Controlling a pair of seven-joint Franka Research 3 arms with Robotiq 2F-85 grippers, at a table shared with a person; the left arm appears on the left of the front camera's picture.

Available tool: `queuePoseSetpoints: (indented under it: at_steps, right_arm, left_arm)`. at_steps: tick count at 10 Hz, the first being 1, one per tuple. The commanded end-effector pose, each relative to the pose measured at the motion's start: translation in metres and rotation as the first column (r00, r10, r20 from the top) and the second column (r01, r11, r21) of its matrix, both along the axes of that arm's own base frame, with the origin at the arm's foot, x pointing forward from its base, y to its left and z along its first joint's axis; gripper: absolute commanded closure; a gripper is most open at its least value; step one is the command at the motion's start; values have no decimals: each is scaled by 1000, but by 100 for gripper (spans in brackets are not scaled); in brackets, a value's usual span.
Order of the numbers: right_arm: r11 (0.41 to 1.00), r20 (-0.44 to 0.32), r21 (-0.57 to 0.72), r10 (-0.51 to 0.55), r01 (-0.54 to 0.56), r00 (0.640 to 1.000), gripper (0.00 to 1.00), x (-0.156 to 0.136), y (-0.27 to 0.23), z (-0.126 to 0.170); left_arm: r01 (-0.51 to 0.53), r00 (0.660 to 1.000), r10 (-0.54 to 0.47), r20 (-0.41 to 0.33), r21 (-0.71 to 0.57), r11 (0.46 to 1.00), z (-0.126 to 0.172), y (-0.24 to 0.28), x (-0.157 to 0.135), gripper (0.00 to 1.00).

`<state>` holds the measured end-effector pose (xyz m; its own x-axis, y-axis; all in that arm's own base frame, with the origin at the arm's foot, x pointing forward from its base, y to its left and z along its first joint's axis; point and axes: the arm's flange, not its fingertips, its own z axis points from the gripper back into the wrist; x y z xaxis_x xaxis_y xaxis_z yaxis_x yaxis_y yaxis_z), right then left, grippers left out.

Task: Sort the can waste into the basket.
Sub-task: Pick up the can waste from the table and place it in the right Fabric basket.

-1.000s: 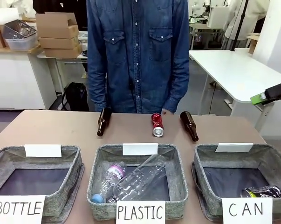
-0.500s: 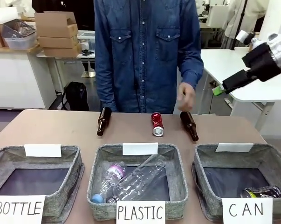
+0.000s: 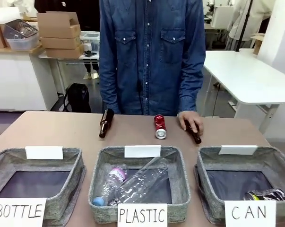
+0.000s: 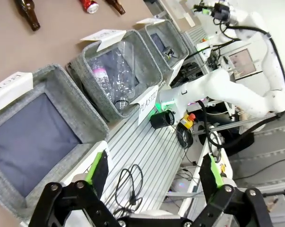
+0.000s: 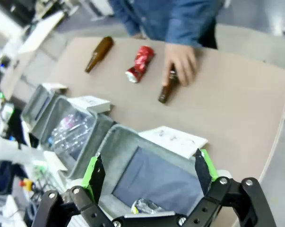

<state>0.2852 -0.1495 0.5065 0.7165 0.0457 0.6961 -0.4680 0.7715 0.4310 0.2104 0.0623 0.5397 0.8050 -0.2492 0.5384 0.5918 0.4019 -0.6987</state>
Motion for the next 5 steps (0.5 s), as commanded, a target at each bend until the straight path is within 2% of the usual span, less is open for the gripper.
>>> queuePoseSetpoints:
  at_steps: [1, 3, 5]
  right_arm:
    - [1000, -25, -25, -11, 10, 1000, 0, 13, 24, -4]
    - [994, -53, -83, 64, -69, 996, 0, 64, 73, 13]
    - [970, -75, -123, 202, -210, 977, 0, 115, 134, 32]
  left_arm:
    - [15, 1000, -15, 19, -7, 1000, 0, 1, 1, 0]
    - [15, 1000, -15, 19, -7, 1000, 0, 1, 1, 0]
    - [15, 1000, -15, 19, -7, 1000, 0, 1, 1, 0]
